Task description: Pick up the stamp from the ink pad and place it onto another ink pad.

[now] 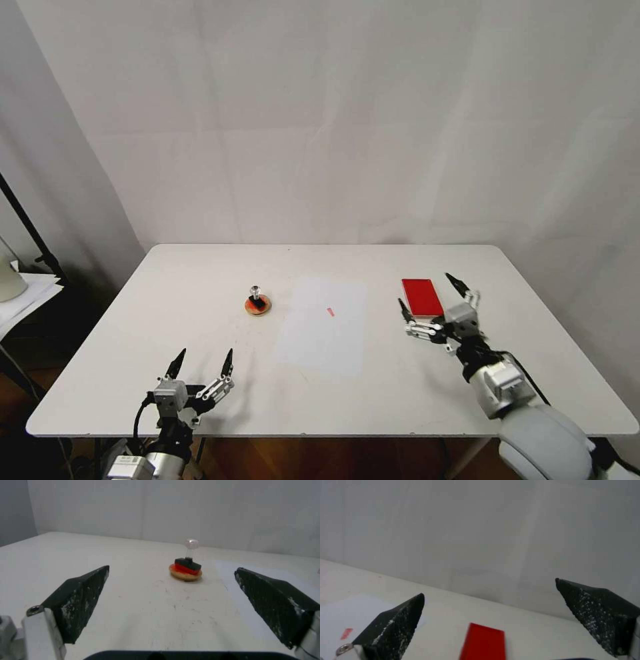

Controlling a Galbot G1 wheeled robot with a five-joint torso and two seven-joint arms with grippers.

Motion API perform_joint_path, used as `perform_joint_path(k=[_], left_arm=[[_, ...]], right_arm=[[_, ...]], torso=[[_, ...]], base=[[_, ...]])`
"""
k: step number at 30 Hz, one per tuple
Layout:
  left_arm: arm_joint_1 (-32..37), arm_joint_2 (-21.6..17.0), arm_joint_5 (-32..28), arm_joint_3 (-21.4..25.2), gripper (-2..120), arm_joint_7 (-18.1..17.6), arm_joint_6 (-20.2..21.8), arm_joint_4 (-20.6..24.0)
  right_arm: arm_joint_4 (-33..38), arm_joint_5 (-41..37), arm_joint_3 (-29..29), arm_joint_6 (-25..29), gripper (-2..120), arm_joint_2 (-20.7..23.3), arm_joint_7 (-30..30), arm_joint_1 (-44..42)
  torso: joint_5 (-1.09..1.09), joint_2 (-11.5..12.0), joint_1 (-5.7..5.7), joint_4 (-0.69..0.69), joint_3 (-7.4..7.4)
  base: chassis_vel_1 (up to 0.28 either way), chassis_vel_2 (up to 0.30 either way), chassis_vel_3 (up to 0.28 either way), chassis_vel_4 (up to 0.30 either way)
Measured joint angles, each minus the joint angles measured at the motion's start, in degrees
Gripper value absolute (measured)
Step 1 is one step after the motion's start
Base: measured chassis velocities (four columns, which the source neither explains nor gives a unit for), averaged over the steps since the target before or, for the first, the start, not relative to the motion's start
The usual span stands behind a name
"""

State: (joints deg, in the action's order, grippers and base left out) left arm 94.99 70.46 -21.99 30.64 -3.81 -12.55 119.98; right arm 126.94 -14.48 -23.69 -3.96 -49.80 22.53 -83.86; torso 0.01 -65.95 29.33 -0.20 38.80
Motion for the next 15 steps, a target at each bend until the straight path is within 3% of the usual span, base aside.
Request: perform_joint_path(k=[2,4,7,11,15], left_arm=[[0.00,0.00,0.00,0.00,100,0.00,0.00,0.00],[0.00,0.00,0.00,0.00,100,-0.01,0.00,0.00],[-0.01,0.00,0.00,0.00,100,0.00,0.00,0.00],[0.00,0.00,0.00,0.00,100,0.00,0.00,0.00],[0.00,0.00,0.00,0.00,100,0.00,0.00,0.00]], right_arm=[[1.31,0.75,-2.26,0.26,100,-4.45,2.17,-6.17],[1.49,1.70,-2.73,1.09,100,-6.12,2.52,-8.34],[1.23,7.00,-3.37,6.58,100,-12.96,2.01,-14.11],[0.75,8.29,-2.90,9.09,100,-16.33,0.72,-15.63],[0.74,9.43,-2.30,10.20,100,-16.87,-0.59,-16.32]], torso=[[0.00,0.00,0.00,-0.01,0.00],[0.00,0.00,0.00,-0.03,0.00],[-0.02,0.00,-0.01,-0.02,0.00],[-0.01,0.00,0.00,-0.01,0.01],[-0.02,0.00,0.01,0.00,0.01]], base=[[0.000,0.000,0.000,0.000],[0.000,0.000,0.000,0.000],[0.000,0.000,0.000,0.000],[0.000,0.000,0.000,0.000],[0.000,0.000,0.000,0.000]])
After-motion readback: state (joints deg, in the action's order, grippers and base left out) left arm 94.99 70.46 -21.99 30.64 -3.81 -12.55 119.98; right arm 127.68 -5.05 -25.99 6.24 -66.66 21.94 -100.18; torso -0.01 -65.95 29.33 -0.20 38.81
